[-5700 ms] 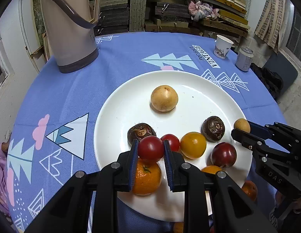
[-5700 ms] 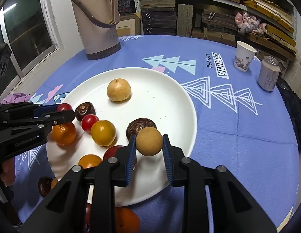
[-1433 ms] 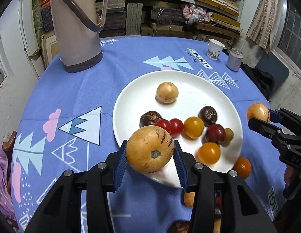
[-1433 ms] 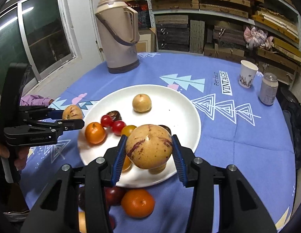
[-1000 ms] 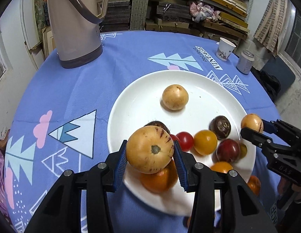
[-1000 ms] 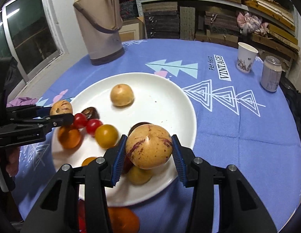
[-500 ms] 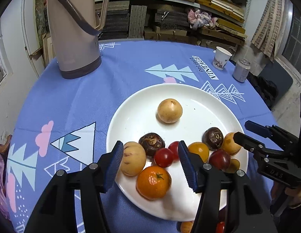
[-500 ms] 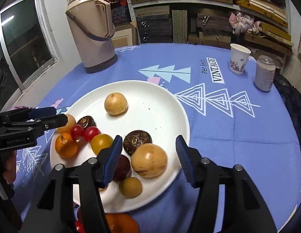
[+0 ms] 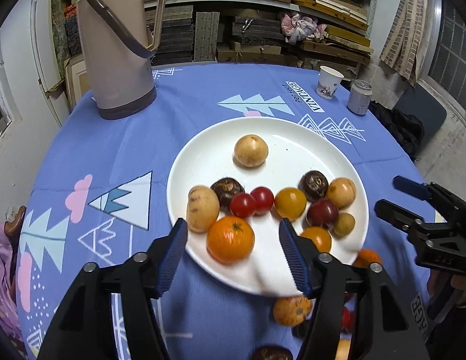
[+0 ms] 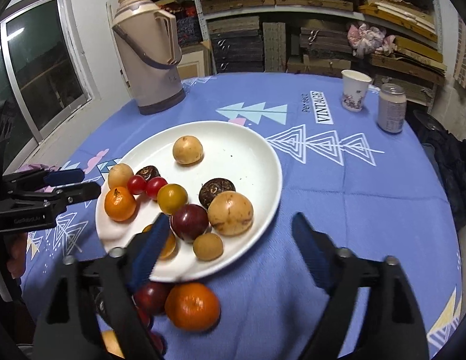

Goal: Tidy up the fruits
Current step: 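Lower both striped fruits onto the white plate and open both grippers, then grasp a dark brown wrinkled fruit with the left gripper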

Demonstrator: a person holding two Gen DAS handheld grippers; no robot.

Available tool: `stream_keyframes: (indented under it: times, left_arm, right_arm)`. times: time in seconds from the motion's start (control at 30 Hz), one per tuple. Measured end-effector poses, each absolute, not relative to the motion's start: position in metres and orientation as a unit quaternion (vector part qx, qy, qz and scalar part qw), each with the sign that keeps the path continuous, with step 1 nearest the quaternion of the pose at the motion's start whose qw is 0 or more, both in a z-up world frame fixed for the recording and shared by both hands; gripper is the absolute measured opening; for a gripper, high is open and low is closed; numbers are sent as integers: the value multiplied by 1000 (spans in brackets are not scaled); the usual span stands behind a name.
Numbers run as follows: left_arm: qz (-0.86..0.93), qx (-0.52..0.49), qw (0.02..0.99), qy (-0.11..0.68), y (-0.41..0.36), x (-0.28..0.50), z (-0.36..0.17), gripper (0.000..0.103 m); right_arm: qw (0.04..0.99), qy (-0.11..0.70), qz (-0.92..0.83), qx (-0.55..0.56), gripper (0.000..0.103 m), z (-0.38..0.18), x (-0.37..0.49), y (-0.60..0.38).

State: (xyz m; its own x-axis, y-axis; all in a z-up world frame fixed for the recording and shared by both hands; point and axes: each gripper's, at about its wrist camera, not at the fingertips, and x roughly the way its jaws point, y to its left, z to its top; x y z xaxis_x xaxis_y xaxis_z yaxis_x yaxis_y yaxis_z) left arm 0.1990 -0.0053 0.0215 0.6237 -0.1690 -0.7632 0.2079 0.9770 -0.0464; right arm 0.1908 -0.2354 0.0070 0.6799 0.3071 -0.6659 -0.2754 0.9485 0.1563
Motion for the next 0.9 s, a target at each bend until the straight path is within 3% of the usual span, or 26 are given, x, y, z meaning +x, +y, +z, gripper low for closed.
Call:
stream_keyframes:
  times: [0.37,0.9]
  left_arm:
    - [-134,32,886,442,-4,138,-6,66]
    - [-128,19,878,461,-1,105,-21,66]
  right_arm:
    - [910,372,185,-2,82,-4,121,-231]
    - [906,377,194,6,82,-11,83,-228]
